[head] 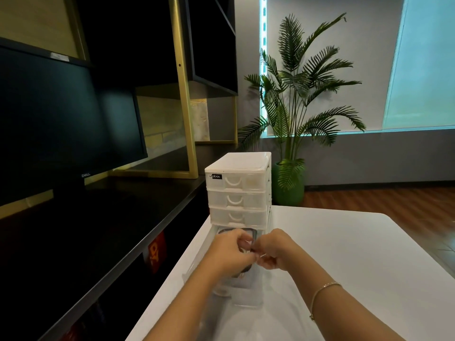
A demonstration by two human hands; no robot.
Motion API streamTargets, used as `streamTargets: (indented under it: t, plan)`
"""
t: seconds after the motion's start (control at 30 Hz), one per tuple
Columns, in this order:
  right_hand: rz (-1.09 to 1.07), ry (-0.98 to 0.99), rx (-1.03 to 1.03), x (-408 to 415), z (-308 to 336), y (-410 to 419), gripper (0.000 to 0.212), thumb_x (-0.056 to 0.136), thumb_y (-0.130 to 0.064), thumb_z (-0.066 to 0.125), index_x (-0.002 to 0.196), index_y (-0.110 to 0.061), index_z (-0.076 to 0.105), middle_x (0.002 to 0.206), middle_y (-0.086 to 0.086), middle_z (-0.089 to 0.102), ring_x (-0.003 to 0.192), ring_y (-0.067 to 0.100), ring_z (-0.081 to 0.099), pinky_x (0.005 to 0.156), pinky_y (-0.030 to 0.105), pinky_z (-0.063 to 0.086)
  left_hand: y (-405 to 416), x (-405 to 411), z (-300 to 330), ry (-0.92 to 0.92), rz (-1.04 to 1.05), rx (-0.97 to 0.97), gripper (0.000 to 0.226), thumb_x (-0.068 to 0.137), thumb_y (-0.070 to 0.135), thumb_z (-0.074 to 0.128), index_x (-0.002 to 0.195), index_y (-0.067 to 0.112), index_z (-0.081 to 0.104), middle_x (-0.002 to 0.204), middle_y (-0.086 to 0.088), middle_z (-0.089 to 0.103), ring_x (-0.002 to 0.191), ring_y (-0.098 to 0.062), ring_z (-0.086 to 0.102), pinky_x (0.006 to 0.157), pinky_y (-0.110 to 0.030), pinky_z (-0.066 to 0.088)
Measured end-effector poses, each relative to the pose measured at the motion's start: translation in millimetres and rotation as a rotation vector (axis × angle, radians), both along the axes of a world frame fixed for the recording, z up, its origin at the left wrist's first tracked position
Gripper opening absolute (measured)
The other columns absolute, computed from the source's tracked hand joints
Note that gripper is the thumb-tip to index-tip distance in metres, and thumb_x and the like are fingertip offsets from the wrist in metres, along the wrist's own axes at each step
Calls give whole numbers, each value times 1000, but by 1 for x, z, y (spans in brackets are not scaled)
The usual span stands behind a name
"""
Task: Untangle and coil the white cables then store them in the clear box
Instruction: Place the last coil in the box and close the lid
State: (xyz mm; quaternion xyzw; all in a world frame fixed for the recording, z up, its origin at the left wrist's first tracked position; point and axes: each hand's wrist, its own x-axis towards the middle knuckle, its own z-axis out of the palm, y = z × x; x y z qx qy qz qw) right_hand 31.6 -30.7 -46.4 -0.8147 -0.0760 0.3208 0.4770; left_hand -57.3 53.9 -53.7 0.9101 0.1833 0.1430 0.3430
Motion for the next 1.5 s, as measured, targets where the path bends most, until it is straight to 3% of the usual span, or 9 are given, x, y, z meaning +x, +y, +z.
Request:
streamTargets:
  t: [0.13, 0.33, 0.5, 0.67, 0.87, 0.97, 1.1, 1.37, 1.5]
  plan:
    - [-20, -148, -54, 2, -4, 6, 11, 83, -4, 59, 73, -2, 56, 73, 13, 56, 47, 16, 43, 46, 23, 40, 24, -3, 5, -48, 213, -62, 32, 88, 24, 62, 119, 15, 58, 114, -2, 60, 98, -13, 54, 78, -21, 44]
    - [14, -335, -148, -2, -9, 13, 14, 84, -12, 61, 72, -10, 53, 80, 10, 62, 55, 18, 55, 51, 23, 49, 40, 7, -5, 179, 307, -3, 29, 90, 31, 59, 102, 5, 62, 85, -5, 53, 69, -14, 49, 52, -19, 37]
    - [45, -366, -184, -3, -9, 11, 20, 81, -21, 69, 71, -13, 53, 87, 9, 68, 56, 16, 61, 56, 22, 53, 50, 14, -12, 209, 320, -21, 26, 84, 26, 67, 97, 3, 64, 86, -8, 56, 72, -18, 53, 55, -21, 41]
    - [36, -369, -220, -5, -8, 14, 16, 80, -18, 71, 75, -11, 57, 69, 6, 62, 47, 13, 58, 49, 20, 51, 50, 15, -16, 226, 369, -87, 31, 83, 30, 68, 77, 7, 48, 63, -2, 36, 51, -12, 36, 43, -19, 27]
    - [2, -365, -195, -8, -9, 14, 13, 80, -17, 71, 83, -9, 60, 69, 5, 59, 49, 13, 57, 39, 19, 44, 55, 17, -17, 192, 385, -96, 35, 82, 30, 70, 96, 0, 62, 76, -9, 52, 81, -26, 63, 43, -20, 31]
    - [-17, -324, -153, -9, -12, 14, 16, 78, -17, 73, 81, -9, 61, 74, 6, 62, 51, 13, 56, 38, 18, 41, 58, 21, -17, 181, 409, -61, 41, 83, 30, 69, 104, -4, 62, 102, -21, 64, 98, -31, 64, 47, -21, 35]
    - [-12, -319, -108, -9, -16, 16, 17, 77, -18, 74, 74, -12, 58, 78, 6, 63, 54, 14, 56, 42, 18, 44, 66, 26, -22, 228, 423, -16, 30, 85, 25, 66, 103, 1, 63, 106, -16, 64, 84, -25, 63, 49, -21, 39]
    - [52, -364, -232, -9, -13, 21, 8, 86, -18, 61, 86, -11, 58, 66, 3, 60, 51, 13, 62, 72, 26, 57, 81, 31, -30, 214, 436, 40, 19, 88, 15, 61, 103, 5, 67, 99, -10, 64, 74, -17, 57, 53, -21, 43]
    - [75, -307, -213, -11, -11, 20, 9, 88, -17, 61, 85, -10, 56, 64, 5, 59, 53, 15, 63, 61, 22, 54, 84, 33, -32, 223, 439, 67, 20, 89, 16, 59, 106, 8, 67, 98, -6, 63, 65, -12, 53, 46, -17, 38]
